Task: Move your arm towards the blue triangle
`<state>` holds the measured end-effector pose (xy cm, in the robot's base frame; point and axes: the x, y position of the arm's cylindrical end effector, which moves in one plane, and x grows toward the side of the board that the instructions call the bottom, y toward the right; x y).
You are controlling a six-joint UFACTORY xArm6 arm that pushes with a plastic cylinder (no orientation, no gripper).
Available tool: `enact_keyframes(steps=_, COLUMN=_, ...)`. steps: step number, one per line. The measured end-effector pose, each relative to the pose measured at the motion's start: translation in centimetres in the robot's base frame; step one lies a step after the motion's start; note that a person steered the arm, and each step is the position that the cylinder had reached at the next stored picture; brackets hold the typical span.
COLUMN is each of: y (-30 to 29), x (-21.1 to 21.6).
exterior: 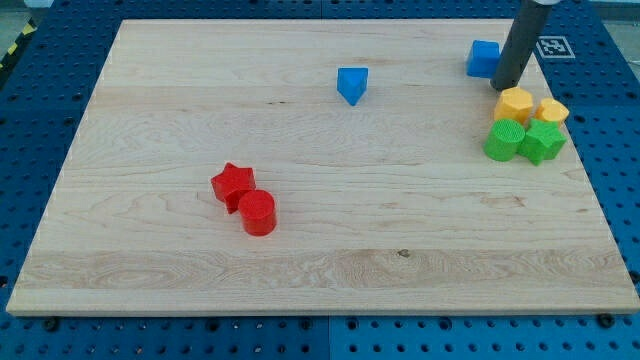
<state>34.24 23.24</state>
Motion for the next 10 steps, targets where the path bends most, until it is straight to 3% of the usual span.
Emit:
enact_keyframes(steps=2, y=-0.6, x=2.3)
enact_keyframes(steps=7, y=-0.8, x=0.2)
enact_keyframes(steps=9, y=-10.4, x=0.3)
enact_keyframes(steps=10, y=-12.6, x=1.3)
